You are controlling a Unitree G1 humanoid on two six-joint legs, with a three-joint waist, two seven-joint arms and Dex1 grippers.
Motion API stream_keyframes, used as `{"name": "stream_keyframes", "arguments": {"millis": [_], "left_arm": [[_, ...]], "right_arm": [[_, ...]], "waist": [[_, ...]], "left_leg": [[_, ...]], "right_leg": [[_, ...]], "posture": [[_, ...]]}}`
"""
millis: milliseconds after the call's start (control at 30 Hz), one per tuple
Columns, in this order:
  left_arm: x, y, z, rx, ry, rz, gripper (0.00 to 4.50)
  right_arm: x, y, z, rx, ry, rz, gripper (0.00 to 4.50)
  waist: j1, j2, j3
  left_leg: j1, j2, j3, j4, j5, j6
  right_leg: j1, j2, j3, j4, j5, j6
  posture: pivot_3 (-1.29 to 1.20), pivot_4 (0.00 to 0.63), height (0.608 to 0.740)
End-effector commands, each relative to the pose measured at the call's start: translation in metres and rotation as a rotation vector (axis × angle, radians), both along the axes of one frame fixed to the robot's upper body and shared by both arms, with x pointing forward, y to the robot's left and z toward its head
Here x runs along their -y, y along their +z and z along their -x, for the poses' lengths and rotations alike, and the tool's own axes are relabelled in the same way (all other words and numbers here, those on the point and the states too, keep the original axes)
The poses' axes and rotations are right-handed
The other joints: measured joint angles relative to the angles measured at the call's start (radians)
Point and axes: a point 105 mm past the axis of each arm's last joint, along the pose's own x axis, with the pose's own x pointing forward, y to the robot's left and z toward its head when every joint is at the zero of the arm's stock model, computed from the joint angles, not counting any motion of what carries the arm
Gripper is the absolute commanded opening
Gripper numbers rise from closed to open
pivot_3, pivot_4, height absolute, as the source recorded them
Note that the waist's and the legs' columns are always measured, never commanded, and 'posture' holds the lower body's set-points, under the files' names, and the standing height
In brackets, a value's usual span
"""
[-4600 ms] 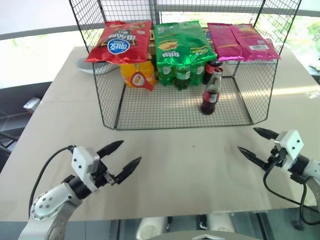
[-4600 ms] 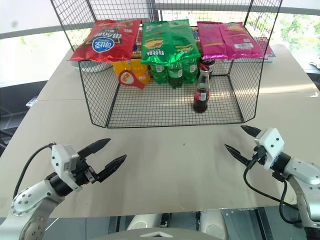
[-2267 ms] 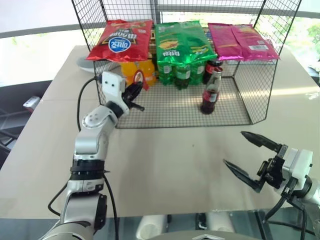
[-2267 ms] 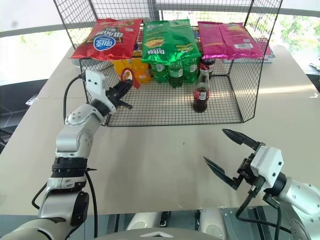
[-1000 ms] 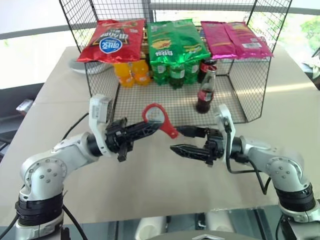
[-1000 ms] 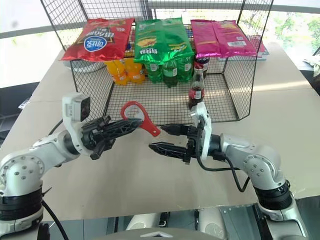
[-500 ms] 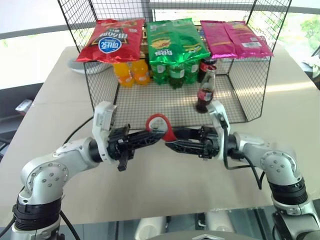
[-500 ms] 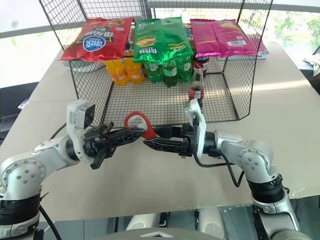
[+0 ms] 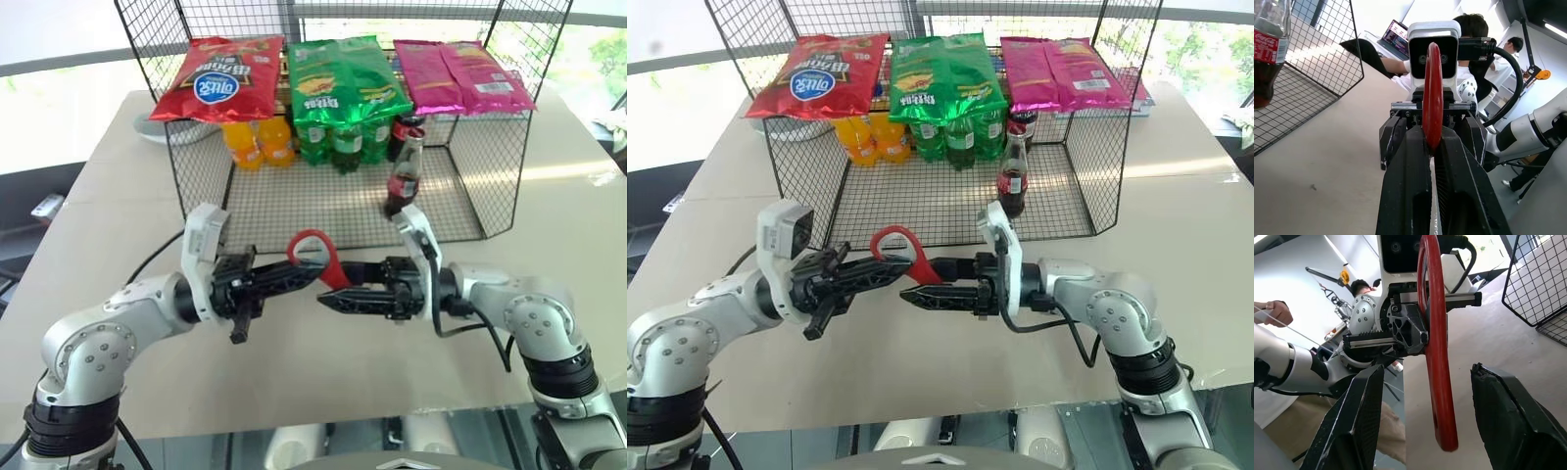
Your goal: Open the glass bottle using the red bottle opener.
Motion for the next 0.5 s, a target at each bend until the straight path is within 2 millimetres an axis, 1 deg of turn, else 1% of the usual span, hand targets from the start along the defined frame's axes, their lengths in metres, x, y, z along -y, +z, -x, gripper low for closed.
{"name": "stream_keyframes", "arguments": {"millis": [33,67,133,167,200,333,400,433,500], "left_arm": [[0.005,0.009,0.004,0.055,-0.021,-0.008,0.0],[0.007,0.01,0.004,0.059,-0.024,-0.011,0.0],[0.012,0.013,0.004,0.065,-0.028,-0.011,0.0],[0.014,0.014,0.004,0.071,-0.031,-0.015,0.0],[0.016,0.014,0.004,0.075,-0.032,-0.018,0.0],[0.02,0.018,0.001,0.086,-0.029,-0.014,0.0],[0.02,0.023,0.0,0.068,-0.033,0.012,0.73],[0.019,0.025,-0.001,0.07,-0.023,0.017,1.03],[0.016,0.028,-0.007,0.073,-0.001,0.024,1.81]], "right_arm": [[-0.003,0.007,0.004,0.03,0.042,-0.012,1.95],[-0.004,0.007,0.004,0.029,0.044,-0.01,1.56],[-0.003,0.008,0.002,0.027,0.041,-0.015,0.52],[-0.002,0.009,0.002,0.027,0.041,-0.016,0.2],[-0.002,0.009,0.001,0.028,0.041,-0.015,0.07],[0.002,0.007,0.003,0.026,0.046,0.002,0.07],[0.004,0.004,0.004,0.02,0.044,0.014,0.0],[0.006,0.003,0.004,0.02,0.034,0.02,0.0],[0.016,0.001,0.0,0.014,-0.026,0.023,0.0]], "waist": [[0.0,0.0,0.0],[0.0,0.0,0.0],[0.0,0.0,0.0],[0.0,0.0,0.0],[0.0,0.0,0.0],[0.001,0.0,0.0],[0.001,0.0,0.0],[0.001,0.0,0.0],[0.001,0.0,0.0]], "left_leg": [[0.0,0.0,0.0,0.0,0.0,0.0],[0.0,0.0,0.0,0.0,0.0,0.0],[0.0,0.0,0.0,0.0,0.0,0.0],[0.0,0.0,0.0,0.0,0.0,0.0],[0.0,0.0,0.0,0.0,0.0,0.0],[0.0,0.0,0.0,0.0,0.0,0.0],[-0.001,0.0,0.0,0.0,0.0,0.0],[-0.001,0.0,0.0,0.0,0.0,0.0],[-0.001,0.0,0.0,0.0,0.0,0.0]], "right_leg": [[0.0,0.0,0.0,0.0,0.0,0.0],[0.0,0.0,0.0,0.0,0.0,0.0],[0.0,0.0,0.0,0.0,0.0,0.0],[0.0,0.0,0.0,0.0,0.0,0.0],[0.0,0.0,0.0,0.0,0.0,0.0],[0.0,0.0,0.0,0.0,0.0,0.0],[0.0,0.0,0.0,0.0,0.0,0.0],[0.0,0.0,0.0,0.0,0.0,0.0],[0.0,0.0,0.0,0.0,0.0,0.0]], "posture": [[0.0,0.15,0.74],[0.0,0.15,0.74],[0.0,0.15,0.74],[0.0,0.15,0.74],[0.0,0.15,0.74],[0.0,0.15,0.74],[0.0,0.15,0.74],[0.0,0.15,0.74],[0.0,0.15,0.74]]}}
